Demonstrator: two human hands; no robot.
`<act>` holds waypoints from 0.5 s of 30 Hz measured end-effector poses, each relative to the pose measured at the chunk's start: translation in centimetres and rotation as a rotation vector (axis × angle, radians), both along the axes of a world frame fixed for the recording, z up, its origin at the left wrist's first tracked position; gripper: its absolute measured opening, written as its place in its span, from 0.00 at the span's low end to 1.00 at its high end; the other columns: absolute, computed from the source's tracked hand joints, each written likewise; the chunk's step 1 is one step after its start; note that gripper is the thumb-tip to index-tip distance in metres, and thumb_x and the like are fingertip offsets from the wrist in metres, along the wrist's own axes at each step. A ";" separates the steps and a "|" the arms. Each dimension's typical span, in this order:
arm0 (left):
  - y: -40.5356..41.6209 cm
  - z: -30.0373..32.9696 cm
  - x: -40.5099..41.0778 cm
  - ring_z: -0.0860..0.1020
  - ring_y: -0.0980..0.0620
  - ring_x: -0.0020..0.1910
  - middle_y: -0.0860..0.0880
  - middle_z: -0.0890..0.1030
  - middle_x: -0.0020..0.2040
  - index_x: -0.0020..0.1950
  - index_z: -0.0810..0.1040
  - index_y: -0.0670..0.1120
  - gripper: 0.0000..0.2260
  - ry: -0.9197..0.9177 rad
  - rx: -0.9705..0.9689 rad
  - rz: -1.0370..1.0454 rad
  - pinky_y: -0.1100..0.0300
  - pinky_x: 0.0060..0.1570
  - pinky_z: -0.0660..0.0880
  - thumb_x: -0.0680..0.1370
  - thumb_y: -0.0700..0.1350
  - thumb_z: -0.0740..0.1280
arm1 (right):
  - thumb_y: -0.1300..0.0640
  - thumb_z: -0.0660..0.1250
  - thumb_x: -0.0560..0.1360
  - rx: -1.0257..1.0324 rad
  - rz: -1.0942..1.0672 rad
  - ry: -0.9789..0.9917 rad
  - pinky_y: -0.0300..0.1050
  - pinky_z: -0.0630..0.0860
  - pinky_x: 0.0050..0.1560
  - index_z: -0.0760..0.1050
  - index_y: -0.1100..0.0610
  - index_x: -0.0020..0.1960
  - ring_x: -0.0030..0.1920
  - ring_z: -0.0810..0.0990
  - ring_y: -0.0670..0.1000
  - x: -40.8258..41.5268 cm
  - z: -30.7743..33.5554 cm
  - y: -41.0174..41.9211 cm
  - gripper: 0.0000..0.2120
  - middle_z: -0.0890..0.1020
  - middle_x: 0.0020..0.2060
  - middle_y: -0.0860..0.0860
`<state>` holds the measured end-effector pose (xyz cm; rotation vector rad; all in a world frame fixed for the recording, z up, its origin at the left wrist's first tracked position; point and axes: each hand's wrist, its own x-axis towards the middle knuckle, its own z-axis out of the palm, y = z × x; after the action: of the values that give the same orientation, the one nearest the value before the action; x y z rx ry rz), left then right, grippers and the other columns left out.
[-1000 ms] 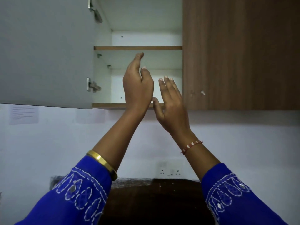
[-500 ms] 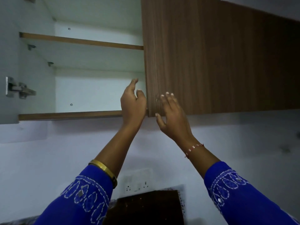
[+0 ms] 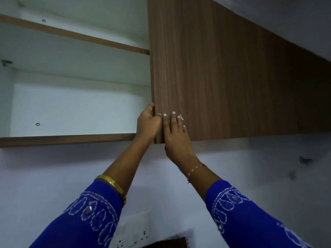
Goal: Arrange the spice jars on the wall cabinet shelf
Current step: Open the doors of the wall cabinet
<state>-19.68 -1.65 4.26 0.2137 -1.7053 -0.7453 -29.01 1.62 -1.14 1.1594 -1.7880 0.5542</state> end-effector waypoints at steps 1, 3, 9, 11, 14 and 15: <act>-0.1 -0.1 -0.5 0.78 0.48 0.57 0.45 0.79 0.60 0.65 0.73 0.44 0.17 0.026 -0.005 -0.004 0.62 0.55 0.74 0.77 0.36 0.58 | 0.63 0.67 0.73 -0.001 -0.004 0.004 0.60 0.56 0.74 0.37 0.62 0.76 0.76 0.46 0.66 -0.1 0.0 -0.2 0.45 0.45 0.75 0.65; -0.1 -0.2 -1.1 0.78 0.52 0.52 0.45 0.80 0.57 0.58 0.76 0.44 0.13 0.106 -0.004 0.039 0.68 0.48 0.73 0.76 0.37 0.60 | 0.64 0.64 0.76 -0.012 -0.014 0.017 0.62 0.56 0.74 0.36 0.63 0.76 0.75 0.46 0.68 -0.1 -0.1 -0.4 0.42 0.44 0.75 0.67; 0.3 1.3 -0.8 0.77 0.48 0.59 0.42 0.79 0.60 0.67 0.71 0.40 0.19 0.114 0.048 0.003 0.54 0.62 0.73 0.76 0.42 0.65 | 0.63 0.62 0.77 -0.092 -0.013 0.044 0.65 0.57 0.72 0.37 0.65 0.75 0.74 0.46 0.70 -0.1 -0.7 0.3 0.39 0.46 0.74 0.69; 0.9 1.5 -0.6 0.80 0.48 0.52 0.43 0.82 0.50 0.64 0.75 0.40 0.18 0.145 0.035 -0.014 0.55 0.58 0.76 0.75 0.44 0.67 | 0.62 0.63 0.77 -0.135 0.010 0.037 0.64 0.56 0.72 0.37 0.64 0.75 0.75 0.46 0.69 0.0 -1.0 1.2 0.40 0.46 0.75 0.68; 3.6 1.4 -0.9 0.78 0.55 0.38 0.51 0.77 0.35 0.58 0.77 0.40 0.15 0.260 0.063 -0.032 0.62 0.45 0.77 0.73 0.44 0.70 | 0.60 0.66 0.74 -0.216 0.059 0.015 0.63 0.60 0.71 0.42 0.63 0.76 0.75 0.50 0.66 0.4 -1.1 4.0 0.42 0.50 0.75 0.66; 4.2 1.4 -1.1 0.76 0.57 0.35 0.52 0.76 0.34 0.56 0.77 0.40 0.14 0.306 0.070 -0.032 0.67 0.40 0.76 0.72 0.44 0.70 | 0.59 0.68 0.73 -0.260 0.083 0.019 0.63 0.63 0.70 0.45 0.63 0.76 0.75 0.53 0.66 0.6 -1.1 4.6 0.42 0.53 0.75 0.65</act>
<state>-20.77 2.54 5.70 0.1141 -1.3971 -0.8176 -28.43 6.25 -2.29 1.0571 -1.6021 0.7975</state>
